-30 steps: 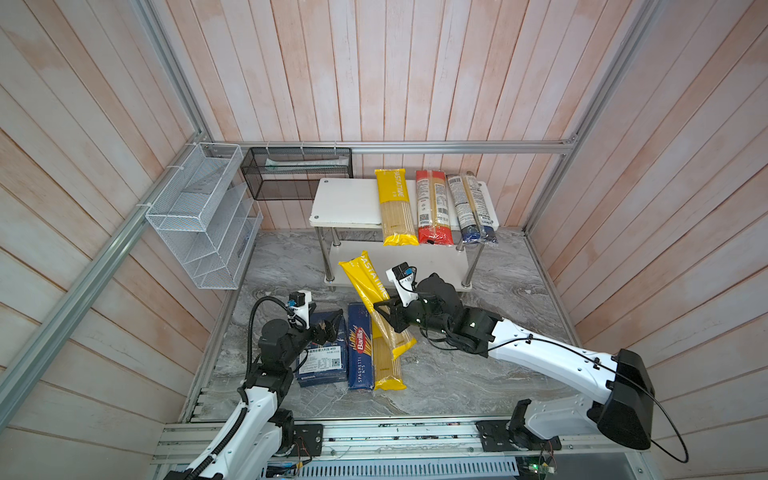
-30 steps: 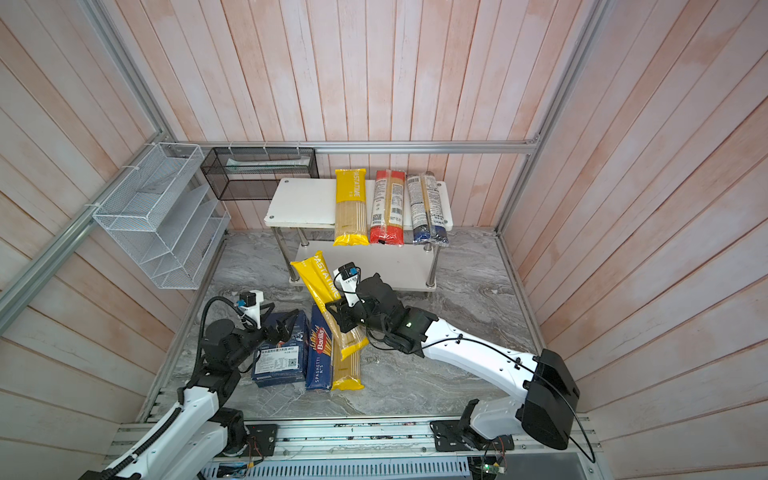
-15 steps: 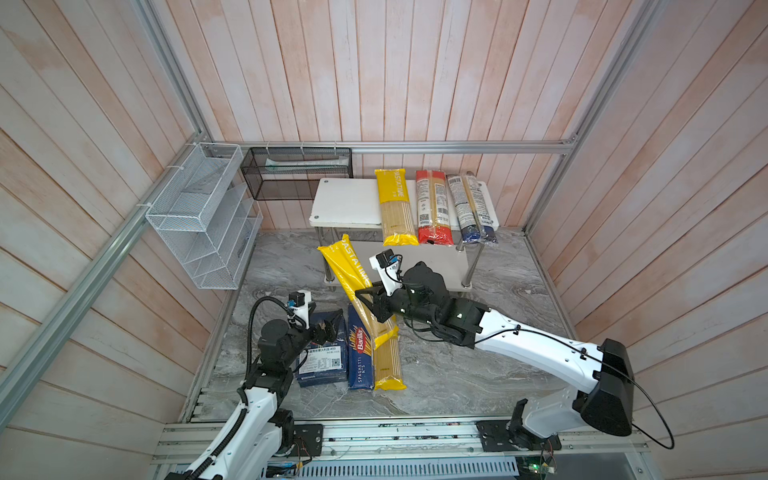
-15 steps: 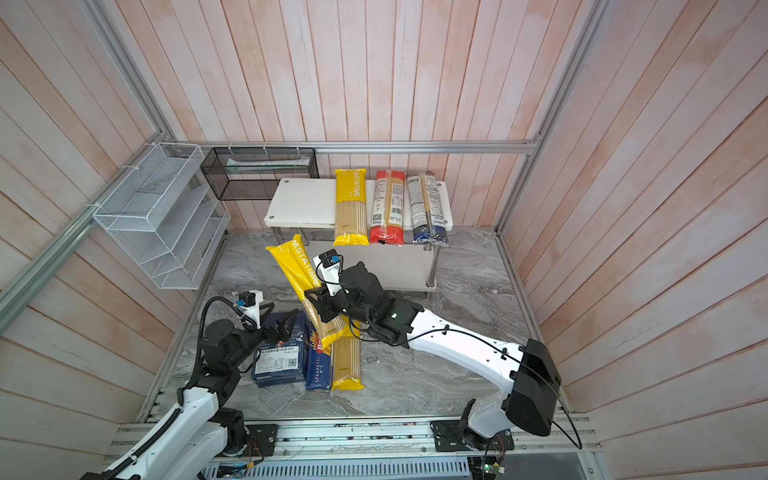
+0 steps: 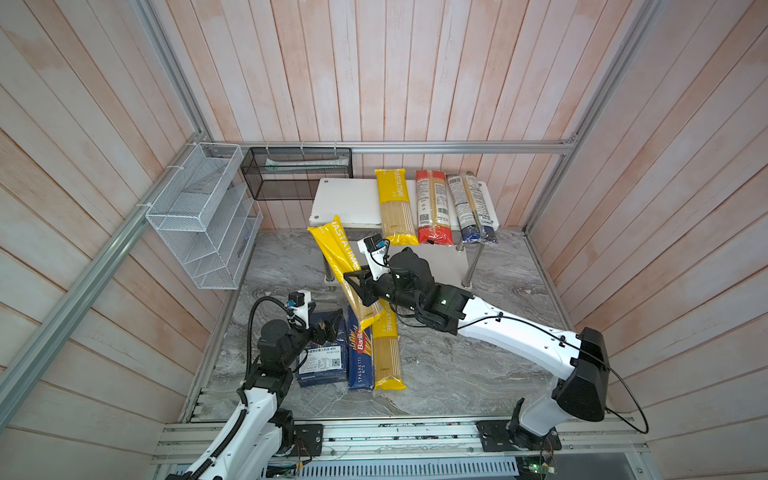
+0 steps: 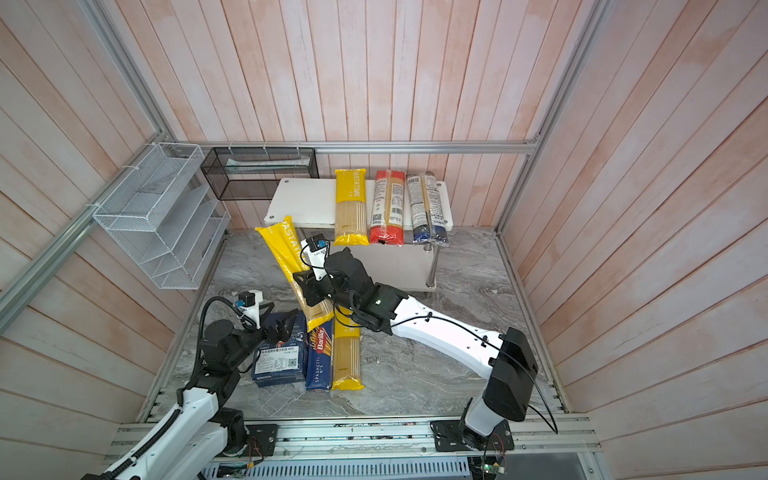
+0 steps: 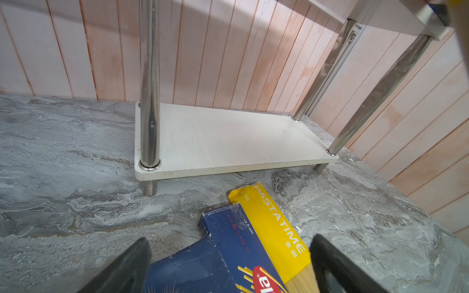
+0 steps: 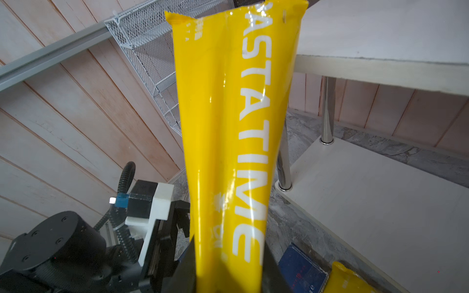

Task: Place and organize the pasta boxes and bags onto the shelf
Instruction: 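Carry the upright yellow pack up over the shelf's top tier with the right gripper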

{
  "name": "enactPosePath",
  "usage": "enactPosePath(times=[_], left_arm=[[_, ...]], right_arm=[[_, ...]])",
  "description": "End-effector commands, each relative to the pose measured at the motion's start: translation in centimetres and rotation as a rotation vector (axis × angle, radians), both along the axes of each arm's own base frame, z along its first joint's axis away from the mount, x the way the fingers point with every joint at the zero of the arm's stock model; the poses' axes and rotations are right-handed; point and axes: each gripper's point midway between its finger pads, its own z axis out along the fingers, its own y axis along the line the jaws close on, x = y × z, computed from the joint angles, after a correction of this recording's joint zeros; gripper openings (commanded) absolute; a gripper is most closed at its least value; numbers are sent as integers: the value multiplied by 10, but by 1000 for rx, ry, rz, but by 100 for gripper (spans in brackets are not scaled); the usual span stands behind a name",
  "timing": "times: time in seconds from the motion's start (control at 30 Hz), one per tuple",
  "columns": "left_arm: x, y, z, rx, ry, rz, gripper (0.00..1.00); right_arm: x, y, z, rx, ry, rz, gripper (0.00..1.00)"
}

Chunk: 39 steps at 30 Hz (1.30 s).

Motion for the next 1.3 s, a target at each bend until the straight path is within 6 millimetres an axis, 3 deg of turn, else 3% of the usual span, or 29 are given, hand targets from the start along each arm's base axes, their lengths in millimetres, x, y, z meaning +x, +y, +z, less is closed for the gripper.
enactPosePath(times=[0.0, 0.57, 1.27], left_arm=[[1, 4, 4, 1, -16, 20, 100], [0, 3, 5, 0, -20, 17, 100], [-1, 6, 6, -2, -26, 30, 100]], right_arm=[[9, -3, 82, 177, -136, -52, 17], [41, 15, 122, 259, -213, -129, 17], [78, 15, 163, 320, -257, -218, 17]])
